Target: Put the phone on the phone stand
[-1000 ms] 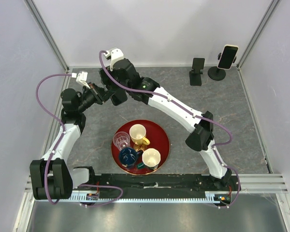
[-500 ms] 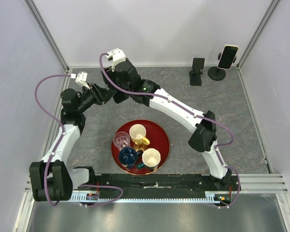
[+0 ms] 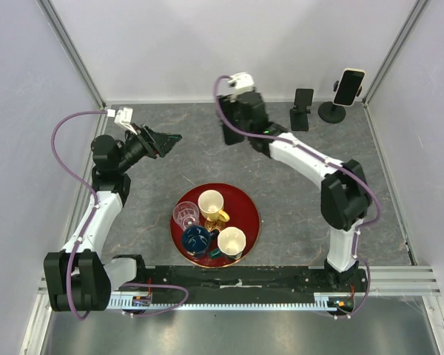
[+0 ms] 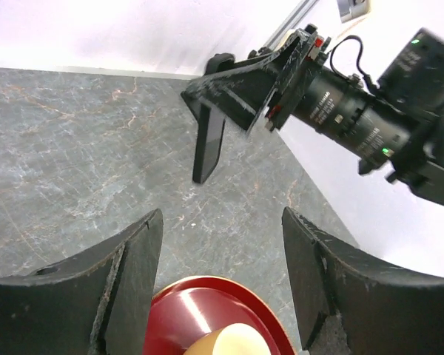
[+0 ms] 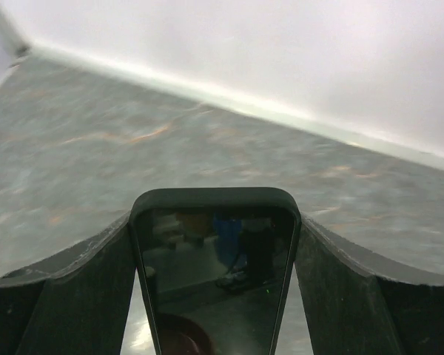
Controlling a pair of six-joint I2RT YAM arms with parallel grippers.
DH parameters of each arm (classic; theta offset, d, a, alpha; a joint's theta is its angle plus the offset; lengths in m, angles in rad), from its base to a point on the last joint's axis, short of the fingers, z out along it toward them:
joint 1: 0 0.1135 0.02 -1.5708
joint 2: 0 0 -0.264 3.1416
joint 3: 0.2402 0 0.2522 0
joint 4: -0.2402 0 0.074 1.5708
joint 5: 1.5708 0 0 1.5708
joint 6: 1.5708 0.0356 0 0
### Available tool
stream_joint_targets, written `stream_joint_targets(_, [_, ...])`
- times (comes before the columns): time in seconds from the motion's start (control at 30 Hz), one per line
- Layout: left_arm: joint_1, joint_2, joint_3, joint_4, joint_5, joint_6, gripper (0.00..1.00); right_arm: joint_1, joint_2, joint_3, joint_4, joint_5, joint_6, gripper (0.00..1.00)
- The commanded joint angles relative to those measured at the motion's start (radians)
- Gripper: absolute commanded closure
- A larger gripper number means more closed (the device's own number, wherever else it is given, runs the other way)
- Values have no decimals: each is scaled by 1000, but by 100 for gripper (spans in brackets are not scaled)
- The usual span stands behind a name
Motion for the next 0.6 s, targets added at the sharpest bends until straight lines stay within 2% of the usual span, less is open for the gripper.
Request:
stream_joint_targets(0.0, [-4, 9, 37, 49, -4, -136, 30, -195, -166, -164, 379, -13, -46, 100])
stream_joint_targets(0.13, [-44, 64, 52, 69, -34, -295, 33, -408, -149, -270, 582, -96, -38, 100])
stream_joint_targets(0.23, [-72, 116, 83, 80, -63, -394, 36, -474, -86, -263, 696, -96, -51, 100])
stream_joint_targets(0.4, [-89, 199, 178, 108, -19, -400, 38, -509, 42, -110, 713, -31, -60, 100])
stream_joint_targets(0.57, [-87, 237, 152, 160, 49, -424, 39, -525, 168, 33, 655, -50, -92, 100])
